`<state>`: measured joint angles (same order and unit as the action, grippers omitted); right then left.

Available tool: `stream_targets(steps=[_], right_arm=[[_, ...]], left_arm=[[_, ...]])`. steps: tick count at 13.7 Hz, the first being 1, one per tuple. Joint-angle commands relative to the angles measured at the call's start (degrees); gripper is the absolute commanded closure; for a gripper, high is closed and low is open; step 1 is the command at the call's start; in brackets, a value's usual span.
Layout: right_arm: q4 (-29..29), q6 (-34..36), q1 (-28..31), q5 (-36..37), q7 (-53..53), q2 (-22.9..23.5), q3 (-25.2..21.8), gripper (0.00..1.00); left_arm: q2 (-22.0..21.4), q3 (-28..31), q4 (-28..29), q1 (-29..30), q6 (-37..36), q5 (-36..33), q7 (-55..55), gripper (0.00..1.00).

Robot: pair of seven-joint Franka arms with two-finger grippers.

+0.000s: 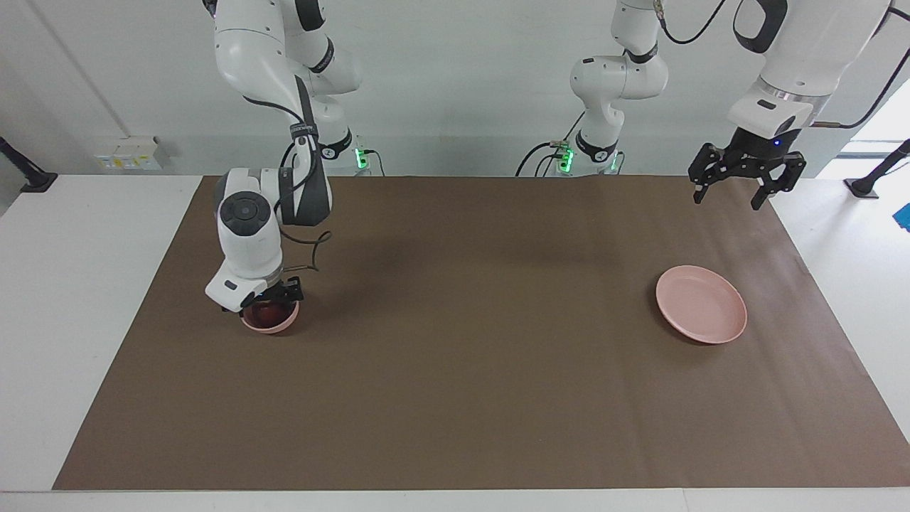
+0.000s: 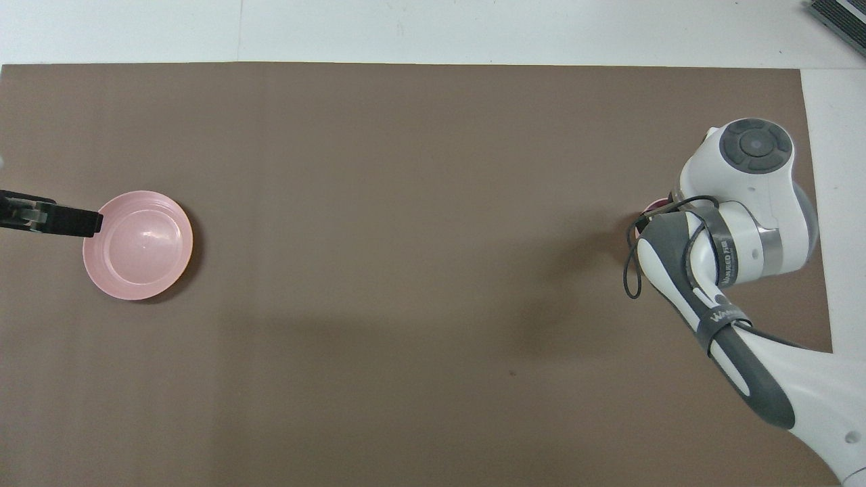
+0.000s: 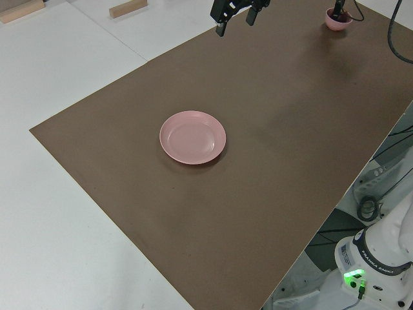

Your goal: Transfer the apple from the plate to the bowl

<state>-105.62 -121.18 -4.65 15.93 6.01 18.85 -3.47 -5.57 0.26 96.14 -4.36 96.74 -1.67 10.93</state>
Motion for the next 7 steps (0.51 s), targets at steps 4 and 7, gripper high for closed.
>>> stream_targets(steps=[4,7], right_arm=[[2.4,5.8,0.3,-9.1,-2.5,-7.6,0.6,0.00],[2.9,10.1,-0.7,-11.9,-8.2,-12.4,0.7,0.00]], left_arm=[[2.3,1.2,-7.8,-0.7,-9.5,-0.9,-6.5,0.00],[4.8,0.1,-8.0,2.8,-10.4,-0.8,-6.7,0.00]])
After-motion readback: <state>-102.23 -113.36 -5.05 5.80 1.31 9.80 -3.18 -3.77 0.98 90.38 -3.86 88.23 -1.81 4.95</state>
